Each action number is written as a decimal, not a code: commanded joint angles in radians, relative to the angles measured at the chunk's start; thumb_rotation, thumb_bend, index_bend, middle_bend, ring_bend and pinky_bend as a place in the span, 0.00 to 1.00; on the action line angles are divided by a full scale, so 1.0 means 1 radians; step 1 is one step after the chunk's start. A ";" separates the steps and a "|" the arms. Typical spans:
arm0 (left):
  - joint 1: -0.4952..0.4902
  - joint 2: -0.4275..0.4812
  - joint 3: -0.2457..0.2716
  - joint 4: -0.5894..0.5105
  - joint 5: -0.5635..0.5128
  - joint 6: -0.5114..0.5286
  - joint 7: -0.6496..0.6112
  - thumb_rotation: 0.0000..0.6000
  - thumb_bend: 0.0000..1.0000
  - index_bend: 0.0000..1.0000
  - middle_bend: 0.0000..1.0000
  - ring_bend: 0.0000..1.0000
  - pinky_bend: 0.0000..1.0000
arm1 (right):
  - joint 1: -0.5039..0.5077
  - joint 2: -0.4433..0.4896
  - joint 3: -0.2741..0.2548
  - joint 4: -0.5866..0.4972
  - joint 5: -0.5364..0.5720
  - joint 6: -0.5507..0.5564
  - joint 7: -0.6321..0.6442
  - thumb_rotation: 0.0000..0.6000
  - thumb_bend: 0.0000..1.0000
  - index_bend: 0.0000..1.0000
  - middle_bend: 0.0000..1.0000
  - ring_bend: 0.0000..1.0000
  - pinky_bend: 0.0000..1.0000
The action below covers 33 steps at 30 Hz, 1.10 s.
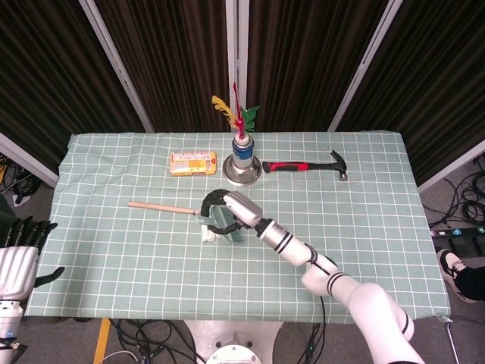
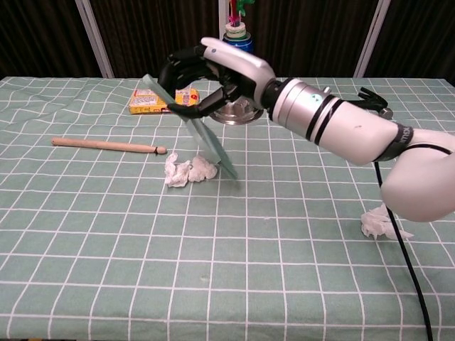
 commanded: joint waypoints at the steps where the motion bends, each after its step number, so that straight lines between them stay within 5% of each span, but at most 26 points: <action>1: -0.003 -0.001 -0.002 0.006 0.001 -0.002 -0.008 1.00 0.00 0.18 0.16 0.04 0.05 | -0.090 0.197 0.009 -0.247 0.036 0.048 -0.121 1.00 0.60 0.65 0.63 0.28 0.23; 7: -0.019 -0.021 -0.010 0.032 0.004 -0.013 -0.007 1.00 0.00 0.18 0.16 0.04 0.05 | -0.257 0.505 -0.024 -0.708 0.132 0.065 -0.324 1.00 0.60 0.65 0.63 0.28 0.23; 14: -0.040 -0.029 -0.016 0.051 0.011 -0.034 -0.027 1.00 0.00 0.19 0.16 0.04 0.05 | -0.438 0.707 -0.100 -0.981 0.198 0.143 -0.536 1.00 0.60 0.65 0.63 0.28 0.23; 23: -0.060 -0.040 -0.019 0.061 0.008 -0.056 -0.029 1.00 0.00 0.18 0.16 0.04 0.05 | -0.620 0.708 -0.167 -1.029 0.198 0.254 -0.701 1.00 0.60 0.66 0.63 0.28 0.25; 33: -0.061 -0.042 -0.013 0.068 0.016 -0.051 -0.033 1.00 0.00 0.18 0.16 0.04 0.05 | -0.663 0.549 -0.134 -0.897 0.164 0.231 -0.755 1.00 0.60 0.66 0.63 0.28 0.25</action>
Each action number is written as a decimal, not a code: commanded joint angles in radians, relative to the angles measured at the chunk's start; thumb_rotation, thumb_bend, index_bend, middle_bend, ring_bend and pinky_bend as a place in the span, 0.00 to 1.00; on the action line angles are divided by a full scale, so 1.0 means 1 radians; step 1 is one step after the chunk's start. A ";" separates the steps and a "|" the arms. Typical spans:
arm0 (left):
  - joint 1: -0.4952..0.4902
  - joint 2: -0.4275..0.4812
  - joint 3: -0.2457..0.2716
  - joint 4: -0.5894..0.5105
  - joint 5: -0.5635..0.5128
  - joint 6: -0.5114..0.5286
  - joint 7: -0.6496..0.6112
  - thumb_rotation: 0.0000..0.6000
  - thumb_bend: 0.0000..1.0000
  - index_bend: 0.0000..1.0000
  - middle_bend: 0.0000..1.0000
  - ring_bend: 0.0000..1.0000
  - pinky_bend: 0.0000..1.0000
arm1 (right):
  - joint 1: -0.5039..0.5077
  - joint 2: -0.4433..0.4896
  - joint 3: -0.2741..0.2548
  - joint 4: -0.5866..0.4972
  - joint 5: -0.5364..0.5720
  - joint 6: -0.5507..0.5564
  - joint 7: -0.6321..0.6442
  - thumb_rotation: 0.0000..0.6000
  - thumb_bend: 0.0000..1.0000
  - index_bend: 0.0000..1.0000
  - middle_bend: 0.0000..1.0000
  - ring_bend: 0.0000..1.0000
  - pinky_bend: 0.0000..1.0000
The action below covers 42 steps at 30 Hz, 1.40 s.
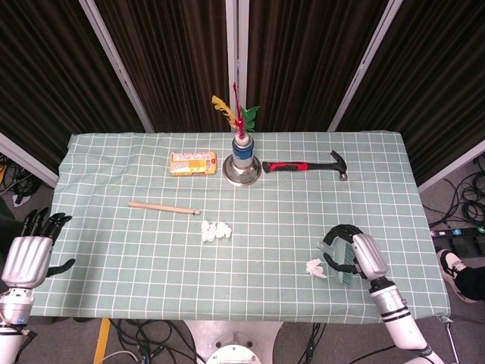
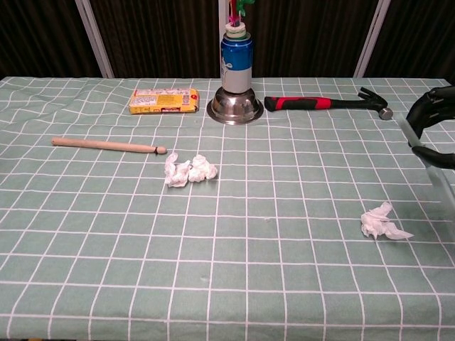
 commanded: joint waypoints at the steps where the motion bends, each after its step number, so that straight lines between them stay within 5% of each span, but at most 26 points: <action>1: 0.003 0.003 0.003 -0.003 0.002 0.003 -0.002 1.00 0.00 0.19 0.16 0.04 0.05 | -0.002 -0.062 0.024 0.050 -0.011 -0.024 -0.039 1.00 0.60 0.66 0.63 0.28 0.25; 9: 0.014 0.003 0.011 -0.001 0.000 0.014 -0.009 1.00 0.00 0.18 0.16 0.04 0.05 | 0.029 -0.191 0.069 0.155 -0.021 -0.095 -0.088 1.00 0.60 0.66 0.63 0.28 0.25; 25: 0.031 -0.004 0.023 0.025 0.007 0.031 -0.058 1.00 0.00 0.19 0.16 0.04 0.05 | 0.223 -0.428 0.246 0.300 0.017 -0.291 -0.155 1.00 0.61 0.66 0.63 0.29 0.25; 42: 0.029 0.005 0.024 0.016 0.013 0.029 -0.053 1.00 0.00 0.18 0.16 0.04 0.05 | 0.399 -0.623 0.341 0.493 0.000 -0.359 -0.098 1.00 0.61 0.66 0.63 0.30 0.24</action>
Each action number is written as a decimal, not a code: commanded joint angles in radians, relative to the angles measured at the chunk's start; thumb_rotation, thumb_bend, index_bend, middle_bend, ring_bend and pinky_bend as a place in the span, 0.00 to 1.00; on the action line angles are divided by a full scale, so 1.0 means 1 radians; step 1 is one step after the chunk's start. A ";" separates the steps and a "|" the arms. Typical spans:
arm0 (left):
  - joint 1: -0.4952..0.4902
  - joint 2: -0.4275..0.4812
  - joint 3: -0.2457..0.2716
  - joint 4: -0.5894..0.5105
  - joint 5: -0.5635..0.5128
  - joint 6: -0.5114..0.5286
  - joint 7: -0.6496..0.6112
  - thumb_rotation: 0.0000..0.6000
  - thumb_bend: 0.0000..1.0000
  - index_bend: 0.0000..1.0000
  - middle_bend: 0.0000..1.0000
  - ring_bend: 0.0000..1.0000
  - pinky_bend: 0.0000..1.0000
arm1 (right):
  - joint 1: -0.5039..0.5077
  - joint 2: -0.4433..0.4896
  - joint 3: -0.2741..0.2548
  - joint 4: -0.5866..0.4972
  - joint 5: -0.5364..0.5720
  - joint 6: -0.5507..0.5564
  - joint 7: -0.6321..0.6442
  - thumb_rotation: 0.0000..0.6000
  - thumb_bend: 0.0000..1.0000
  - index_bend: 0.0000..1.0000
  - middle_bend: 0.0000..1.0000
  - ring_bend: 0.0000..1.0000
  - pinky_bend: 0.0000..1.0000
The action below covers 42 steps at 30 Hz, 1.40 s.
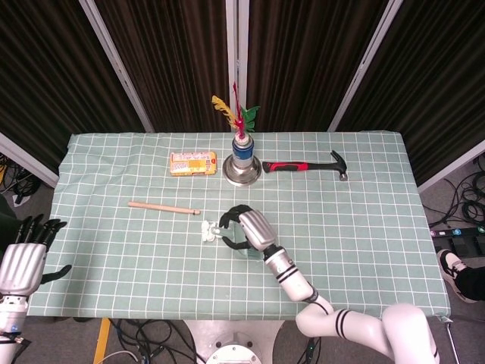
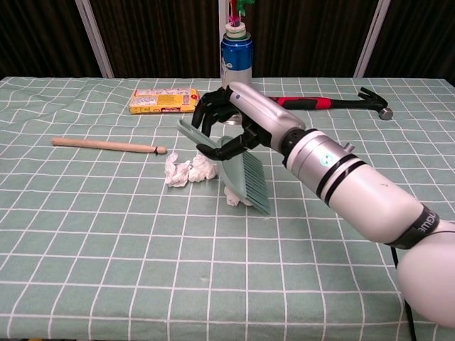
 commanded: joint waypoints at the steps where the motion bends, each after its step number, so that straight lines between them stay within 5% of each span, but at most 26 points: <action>1: 0.000 0.003 0.000 -0.005 0.000 0.001 0.006 1.00 0.00 0.18 0.16 0.04 0.05 | 0.033 -0.030 0.021 0.036 -0.003 -0.008 0.007 1.00 0.61 0.66 0.63 0.30 0.24; 16: 0.001 0.014 -0.001 -0.029 -0.006 0.000 0.031 1.00 0.00 0.19 0.16 0.04 0.05 | 0.160 -0.154 0.085 0.208 0.014 -0.029 0.066 1.00 0.61 0.66 0.63 0.31 0.24; 21: 0.006 0.013 0.000 -0.028 -0.002 0.008 0.028 1.00 0.00 0.18 0.16 0.04 0.05 | 0.153 -0.132 0.079 0.191 -0.001 0.008 0.106 1.00 0.60 0.66 0.63 0.31 0.24; 27: 0.004 0.008 0.002 -0.020 0.008 0.009 0.018 1.00 0.00 0.18 0.16 0.04 0.05 | 0.088 0.031 0.062 0.011 -0.027 0.085 0.047 1.00 0.60 0.66 0.63 0.31 0.24; 34: 0.005 0.007 0.003 -0.014 0.020 0.019 0.006 1.00 0.00 0.18 0.16 0.04 0.05 | -0.024 0.322 -0.010 -0.244 0.009 0.054 -0.191 1.00 0.60 0.66 0.61 0.30 0.24; 42: -0.003 -0.004 0.002 -0.009 0.025 0.010 0.010 1.00 0.00 0.19 0.16 0.04 0.05 | -0.104 0.491 -0.106 -0.288 0.107 -0.060 -0.275 1.00 0.57 0.62 0.54 0.23 0.24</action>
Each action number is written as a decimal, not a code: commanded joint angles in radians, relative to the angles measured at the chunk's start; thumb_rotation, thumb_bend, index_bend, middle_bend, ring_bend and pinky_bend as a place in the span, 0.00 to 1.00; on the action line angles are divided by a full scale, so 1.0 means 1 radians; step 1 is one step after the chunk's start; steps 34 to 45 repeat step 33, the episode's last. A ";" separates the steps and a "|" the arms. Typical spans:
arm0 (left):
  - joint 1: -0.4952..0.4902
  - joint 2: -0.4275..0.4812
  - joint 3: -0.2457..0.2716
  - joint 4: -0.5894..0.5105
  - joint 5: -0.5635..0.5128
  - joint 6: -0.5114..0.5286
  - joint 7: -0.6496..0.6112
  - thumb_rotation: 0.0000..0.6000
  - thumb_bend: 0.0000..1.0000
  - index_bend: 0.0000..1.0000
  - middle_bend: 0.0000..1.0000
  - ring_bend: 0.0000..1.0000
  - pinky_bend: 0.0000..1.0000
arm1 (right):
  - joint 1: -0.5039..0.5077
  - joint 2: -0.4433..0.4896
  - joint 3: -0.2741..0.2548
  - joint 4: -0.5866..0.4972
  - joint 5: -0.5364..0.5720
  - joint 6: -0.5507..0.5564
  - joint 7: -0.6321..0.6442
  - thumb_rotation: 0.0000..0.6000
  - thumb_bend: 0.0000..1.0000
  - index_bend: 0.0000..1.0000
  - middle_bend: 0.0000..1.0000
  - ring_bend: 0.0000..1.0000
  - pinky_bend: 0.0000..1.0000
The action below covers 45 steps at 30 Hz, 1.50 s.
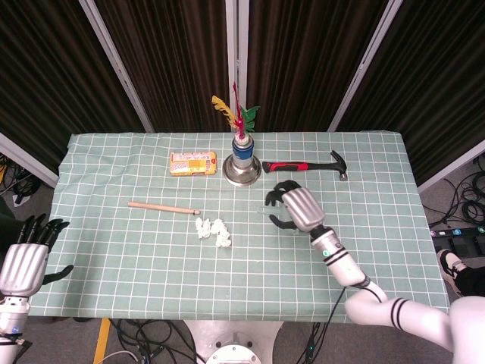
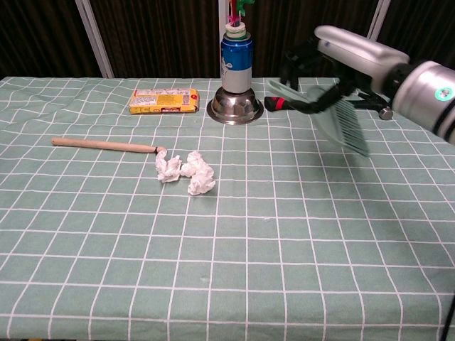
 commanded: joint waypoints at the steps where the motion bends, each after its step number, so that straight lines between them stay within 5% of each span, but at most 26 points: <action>1: -0.002 -0.002 -0.002 -0.001 0.002 -0.001 0.002 1.00 0.00 0.19 0.16 0.04 0.05 | -0.037 0.041 -0.047 0.001 0.050 -0.059 -0.039 1.00 0.57 0.61 0.53 0.23 0.24; 5: -0.006 -0.002 -0.002 -0.004 0.003 -0.006 0.008 1.00 0.00 0.18 0.16 0.04 0.05 | -0.033 0.019 -0.073 0.059 0.056 -0.099 -0.065 1.00 0.55 0.56 0.48 0.19 0.21; 9: -0.005 0.001 -0.002 -0.011 0.003 -0.002 0.014 1.00 0.00 0.18 0.16 0.04 0.05 | -0.019 0.011 -0.087 0.078 0.065 -0.146 -0.101 1.00 0.48 0.27 0.29 0.06 0.11; 13: -0.002 0.002 0.000 -0.015 0.003 0.003 0.018 1.00 0.00 0.18 0.16 0.04 0.05 | -0.028 0.047 -0.085 0.030 0.073 -0.143 -0.102 1.00 0.45 0.09 0.18 0.00 0.07; 18: -0.001 -0.001 -0.001 -0.009 0.002 0.004 0.013 1.00 0.00 0.18 0.16 0.04 0.05 | -0.107 0.164 -0.087 -0.087 0.028 -0.001 -0.067 1.00 0.45 0.08 0.17 0.00 0.07; 25: -0.004 -0.020 -0.005 0.017 -0.008 -0.003 0.003 1.00 0.00 0.18 0.16 0.04 0.05 | -0.358 0.348 -0.151 -0.234 -0.081 0.403 -0.092 1.00 0.40 0.08 0.14 0.00 0.07; 31: -0.008 -0.040 -0.008 0.029 -0.006 -0.003 0.003 1.00 0.00 0.19 0.16 0.04 0.05 | -0.531 0.404 -0.216 -0.271 -0.139 0.606 -0.031 1.00 0.36 0.08 0.10 0.00 0.01; 45: -0.009 -0.043 -0.009 0.030 -0.005 -0.001 0.003 1.00 0.00 0.18 0.16 0.04 0.05 | -0.562 0.406 -0.226 -0.265 -0.151 0.635 -0.009 1.00 0.36 0.08 0.10 0.00 0.00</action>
